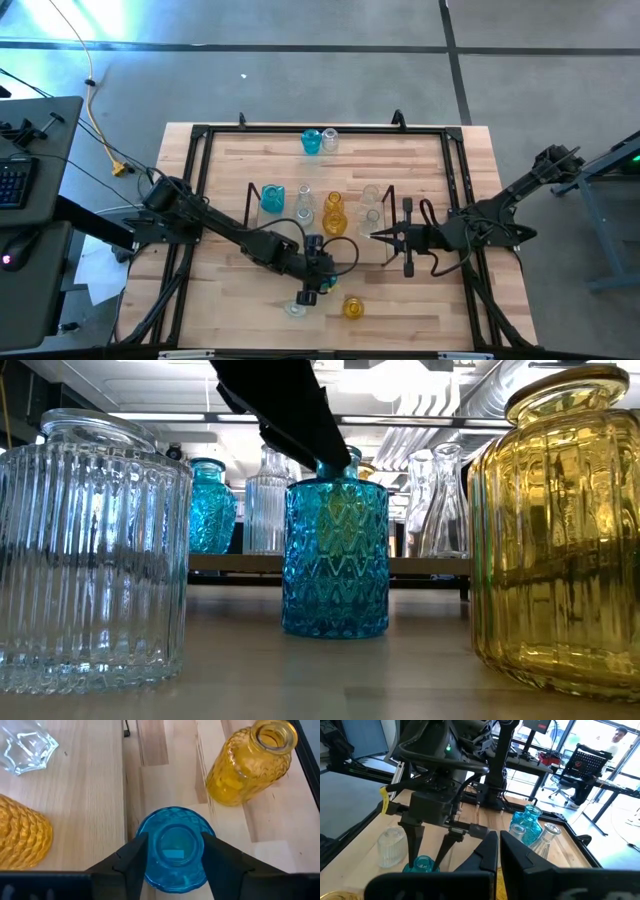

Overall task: Sort vases onto shelf
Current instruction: Put the bottom right blue vase on the shelf

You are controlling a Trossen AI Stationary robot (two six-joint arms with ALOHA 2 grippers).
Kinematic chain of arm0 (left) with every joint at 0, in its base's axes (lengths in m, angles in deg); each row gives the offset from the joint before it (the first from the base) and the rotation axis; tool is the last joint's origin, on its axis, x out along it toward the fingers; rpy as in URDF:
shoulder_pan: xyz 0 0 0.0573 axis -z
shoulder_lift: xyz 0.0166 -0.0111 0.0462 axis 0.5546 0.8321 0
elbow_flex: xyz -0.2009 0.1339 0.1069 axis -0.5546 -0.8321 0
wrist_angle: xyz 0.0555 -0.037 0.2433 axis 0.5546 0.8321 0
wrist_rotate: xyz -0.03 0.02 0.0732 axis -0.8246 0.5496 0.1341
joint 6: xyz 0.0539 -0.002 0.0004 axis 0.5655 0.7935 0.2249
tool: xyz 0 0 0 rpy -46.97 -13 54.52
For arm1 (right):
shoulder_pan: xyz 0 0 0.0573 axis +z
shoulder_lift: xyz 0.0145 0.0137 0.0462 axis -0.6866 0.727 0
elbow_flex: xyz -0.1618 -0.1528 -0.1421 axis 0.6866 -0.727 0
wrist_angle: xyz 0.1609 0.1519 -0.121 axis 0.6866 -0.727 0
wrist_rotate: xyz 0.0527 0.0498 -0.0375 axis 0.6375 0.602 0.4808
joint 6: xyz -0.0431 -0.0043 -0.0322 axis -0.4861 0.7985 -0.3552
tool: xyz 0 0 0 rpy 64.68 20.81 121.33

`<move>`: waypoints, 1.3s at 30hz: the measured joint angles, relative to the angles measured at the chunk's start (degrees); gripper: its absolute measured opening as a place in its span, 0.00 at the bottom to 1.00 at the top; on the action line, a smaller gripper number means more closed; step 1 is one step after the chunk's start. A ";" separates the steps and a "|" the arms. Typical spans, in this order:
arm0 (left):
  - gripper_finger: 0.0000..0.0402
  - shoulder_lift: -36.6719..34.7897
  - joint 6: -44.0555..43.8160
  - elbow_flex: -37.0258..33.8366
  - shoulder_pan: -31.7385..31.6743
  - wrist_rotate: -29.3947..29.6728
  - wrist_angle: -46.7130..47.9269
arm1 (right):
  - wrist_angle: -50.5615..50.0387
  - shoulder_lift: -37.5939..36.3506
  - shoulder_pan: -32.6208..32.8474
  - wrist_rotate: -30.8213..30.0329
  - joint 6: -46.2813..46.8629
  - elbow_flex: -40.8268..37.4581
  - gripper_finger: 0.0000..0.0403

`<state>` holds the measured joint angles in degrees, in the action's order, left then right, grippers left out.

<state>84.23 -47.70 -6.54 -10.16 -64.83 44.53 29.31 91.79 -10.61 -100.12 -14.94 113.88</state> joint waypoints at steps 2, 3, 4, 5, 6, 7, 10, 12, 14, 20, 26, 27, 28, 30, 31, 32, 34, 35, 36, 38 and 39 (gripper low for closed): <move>0.38 0.05 0.88 0.00 0.01 -0.08 -0.03 | 0.02 0.00 0.00 0.00 -0.01 0.00 0.00; 0.36 0.05 1.27 0.00 0.02 -0.12 -0.08 | 0.01 0.00 0.00 0.01 -0.01 0.00 0.00; 0.35 0.05 1.57 0.00 0.02 -0.32 -0.15 | 0.02 0.00 0.00 0.00 -0.01 0.00 0.00; 0.33 0.05 1.77 0.00 0.02 -0.77 -0.30 | 0.02 0.00 0.00 0.02 0.00 0.00 0.00; 0.32 0.06 1.80 0.00 0.02 -0.97 -0.37 | 0.02 0.00 0.00 0.02 0.00 0.00 0.00; 0.30 0.05 1.80 0.00 0.02 -0.99 -0.39 | 0.00 0.00 0.00 0.02 0.00 0.00 0.00; 0.30 -0.06 1.80 -0.02 0.11 -1.56 -0.39 | 0.00 0.00 0.00 0.01 0.00 0.00 0.00; 0.30 -0.06 1.68 0.63 0.22 -2.86 0.49 | 0.00 0.00 0.00 0.02 0.00 0.00 0.00; 0.30 -0.06 1.18 2.13 0.60 -3.88 2.07 | -0.04 0.00 0.00 0.00 0.00 0.00 0.00; 0.30 -0.15 1.23 8.65 2.08 -5.14 10.09 | -0.18 0.00 0.00 0.02 0.00 0.00 0.00; 0.30 -1.56 -1.23 13.26 4.28 0.57 20.63 | -0.33 0.00 0.00 0.02 0.02 0.02 0.00; 0.30 -2.28 -2.28 13.30 4.54 1.55 22.26 | -0.33 0.00 0.00 0.02 0.02 0.02 0.00; 0.30 -2.95 -3.67 13.31 4.76 2.41 23.89 | -0.33 0.00 0.01 0.02 0.02 0.02 0.00; 0.30 -4.37 -6.62 13.31 5.27 4.76 27.79 | -0.33 0.00 0.00 0.02 0.01 0.02 0.00; 0.30 -5.04 -7.70 13.31 5.56 6.14 29.27 | -0.33 0.00 0.01 0.03 0.02 0.02 0.00; 0.30 -5.91 -8.65 13.31 5.86 7.21 30.79 | -0.33 0.00 0.00 0.04 0.02 0.02 0.00; 0.30 -7.57 -10.94 13.33 6.38 9.14 33.76 | -0.33 0.00 0.02 0.02 0.04 0.02 0.00; 0.30 -8.26 -12.20 13.33 6.56 9.82 35.47 | -0.33 0.00 0.00 0.02 0.24 0.02 0.00; 0.30 -8.76 -13.57 13.38 6.64 10.51 37.52 | -0.33 0.00 0.00 0.04 0.24 0.02 0.00; 0.30 -9.24 -16.19 13.38 6.67 11.83 41.95 | -0.31 0.00 0.01 0.04 0.26 0.04 0.00; 0.30 -9.46 -17.43 13.35 6.67 12.65 44.05 | -0.31 0.00 0.01 0.04 0.26 0.04 0.00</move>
<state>74.77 -65.13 6.81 -3.49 -52.18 88.57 29.00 91.79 -10.59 -100.08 -14.69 113.92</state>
